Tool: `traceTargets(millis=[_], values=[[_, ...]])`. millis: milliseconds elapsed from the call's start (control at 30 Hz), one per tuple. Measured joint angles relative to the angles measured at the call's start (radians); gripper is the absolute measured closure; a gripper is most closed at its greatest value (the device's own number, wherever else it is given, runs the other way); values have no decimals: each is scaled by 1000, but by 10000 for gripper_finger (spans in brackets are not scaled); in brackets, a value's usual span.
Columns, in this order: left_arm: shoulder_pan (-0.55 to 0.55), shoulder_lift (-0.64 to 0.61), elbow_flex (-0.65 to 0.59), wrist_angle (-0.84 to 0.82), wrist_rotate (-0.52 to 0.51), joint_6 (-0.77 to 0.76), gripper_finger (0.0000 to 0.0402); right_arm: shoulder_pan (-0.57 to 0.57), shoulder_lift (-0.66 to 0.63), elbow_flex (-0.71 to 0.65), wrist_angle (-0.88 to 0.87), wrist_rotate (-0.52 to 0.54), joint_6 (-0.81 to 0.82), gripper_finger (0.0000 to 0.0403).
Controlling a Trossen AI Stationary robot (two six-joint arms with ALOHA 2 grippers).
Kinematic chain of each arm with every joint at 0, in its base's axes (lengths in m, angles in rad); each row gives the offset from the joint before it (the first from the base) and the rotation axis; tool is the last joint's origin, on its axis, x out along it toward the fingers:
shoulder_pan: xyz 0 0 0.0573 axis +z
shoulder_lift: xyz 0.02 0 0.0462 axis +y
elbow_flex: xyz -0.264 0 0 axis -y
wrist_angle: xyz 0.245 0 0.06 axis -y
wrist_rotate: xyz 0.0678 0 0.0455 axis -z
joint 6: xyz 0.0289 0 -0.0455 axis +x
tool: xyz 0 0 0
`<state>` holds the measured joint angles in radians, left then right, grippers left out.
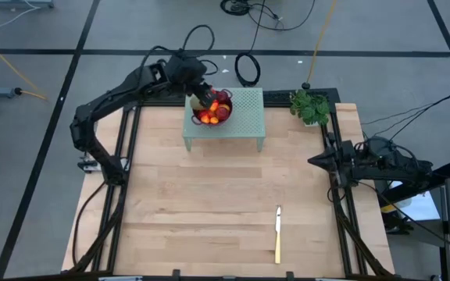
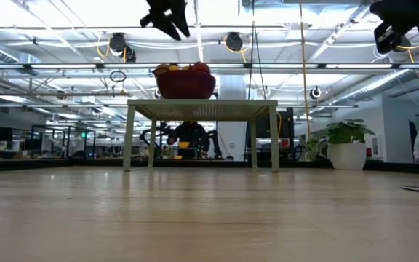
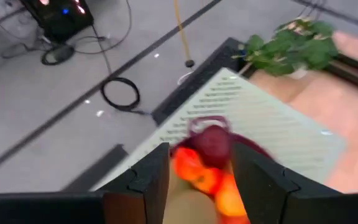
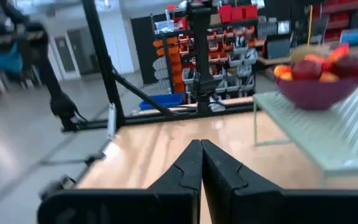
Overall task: Pick & Place Fruit
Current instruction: Put the yellow knife on the shelf
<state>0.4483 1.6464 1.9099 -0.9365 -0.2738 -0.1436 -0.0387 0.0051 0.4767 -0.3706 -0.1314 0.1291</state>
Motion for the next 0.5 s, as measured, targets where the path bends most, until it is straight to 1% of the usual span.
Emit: traceTargets(millis=[67,167,400,500], values=[[-33,-23,0,-38,0,-49,229,0,0,0,0,-1,79,403],[-109,-46,0,-62,-13,-129,229,0,0,0,0,-3,148,403],[-334,-79,0,-160,-144,-338,229,0,0,0,0,-5,286,403],[-438,-77,-1,-191,-181,-429,229,0,0,0,0,-53,332,403]])
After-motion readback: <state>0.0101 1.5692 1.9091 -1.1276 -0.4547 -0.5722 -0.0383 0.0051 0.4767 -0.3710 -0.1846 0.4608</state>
